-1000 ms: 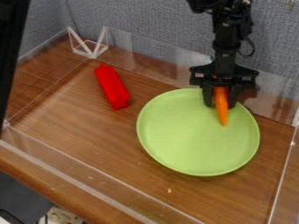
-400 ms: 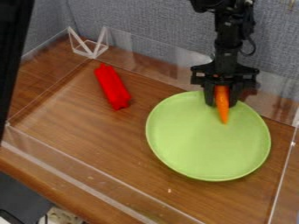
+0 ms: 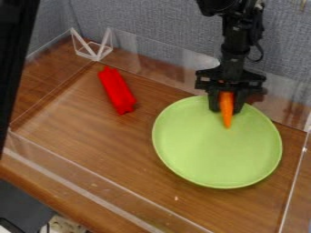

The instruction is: Put the carrot on the left side

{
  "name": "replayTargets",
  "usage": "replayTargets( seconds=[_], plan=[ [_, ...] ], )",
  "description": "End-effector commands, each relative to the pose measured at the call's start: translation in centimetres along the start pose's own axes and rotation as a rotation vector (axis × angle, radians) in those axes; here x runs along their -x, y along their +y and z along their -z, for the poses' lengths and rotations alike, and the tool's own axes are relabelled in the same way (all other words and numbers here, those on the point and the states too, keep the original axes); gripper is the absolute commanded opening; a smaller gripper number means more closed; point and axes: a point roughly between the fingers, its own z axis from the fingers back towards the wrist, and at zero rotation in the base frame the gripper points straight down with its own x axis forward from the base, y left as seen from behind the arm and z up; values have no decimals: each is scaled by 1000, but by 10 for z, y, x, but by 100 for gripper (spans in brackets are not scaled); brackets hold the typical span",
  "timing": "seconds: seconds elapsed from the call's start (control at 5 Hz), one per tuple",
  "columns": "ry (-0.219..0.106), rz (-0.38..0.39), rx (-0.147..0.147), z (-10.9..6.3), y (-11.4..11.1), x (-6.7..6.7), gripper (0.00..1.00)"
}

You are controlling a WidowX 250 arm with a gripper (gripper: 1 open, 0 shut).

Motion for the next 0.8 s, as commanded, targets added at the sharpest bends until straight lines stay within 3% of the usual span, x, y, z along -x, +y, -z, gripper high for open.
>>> replayTargets(
  seconds=[0.0, 0.2, 0.6],
  plan=[
    [-16, -92, -13, 25, 12, 0, 0],
    [-38, -127, 3, 11, 9, 8, 0],
    [-83, -41, 45, -51, 10, -1, 0]
  ],
)
